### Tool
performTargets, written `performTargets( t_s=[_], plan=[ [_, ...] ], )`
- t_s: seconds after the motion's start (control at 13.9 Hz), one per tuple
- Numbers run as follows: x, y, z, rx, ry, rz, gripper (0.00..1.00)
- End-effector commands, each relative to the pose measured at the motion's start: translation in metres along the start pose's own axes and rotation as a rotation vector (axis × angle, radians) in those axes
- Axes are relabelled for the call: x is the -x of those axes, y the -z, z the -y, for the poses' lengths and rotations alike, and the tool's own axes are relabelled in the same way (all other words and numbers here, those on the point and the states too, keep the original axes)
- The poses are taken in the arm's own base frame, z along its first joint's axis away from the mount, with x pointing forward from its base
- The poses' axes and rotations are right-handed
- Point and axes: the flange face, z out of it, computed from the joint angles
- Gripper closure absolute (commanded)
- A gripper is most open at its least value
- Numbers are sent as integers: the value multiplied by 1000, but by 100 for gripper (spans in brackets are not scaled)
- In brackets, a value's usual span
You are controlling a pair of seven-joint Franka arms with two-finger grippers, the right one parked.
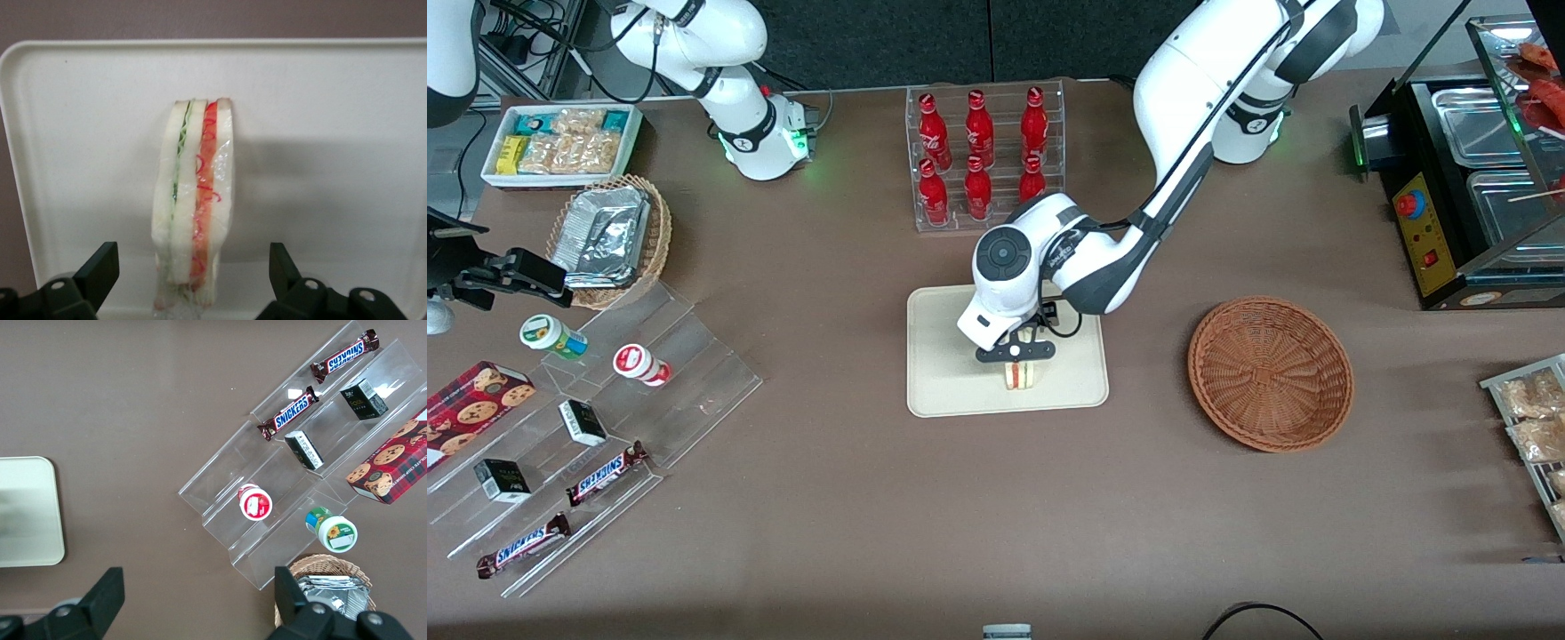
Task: Place sandwich from basket to tray
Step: 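Lower the sandwich upright onto the tray center with the left gripper, then open the left gripper and raise it off the sandwich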
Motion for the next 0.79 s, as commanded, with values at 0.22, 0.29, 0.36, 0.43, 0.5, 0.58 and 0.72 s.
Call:
performTargets(
  t_s=[0.22,0.29,0.36,0.43,0.5,0.58,0.72],
  plan=[
    [-17,58,24,-21,-53,-40,0],
    [-19,74,34,-30,-61,-41,0],
    [-24,89,50,-54,-62,-27,0],
    [-27,108,63,-63,-82,-19,0],
    [-36,123,78,-56,-80,-28,0],
    [-41,141,90,-46,-63,-47,0],
    [-55,161,132,-54,-17,-49,0]
  ],
)
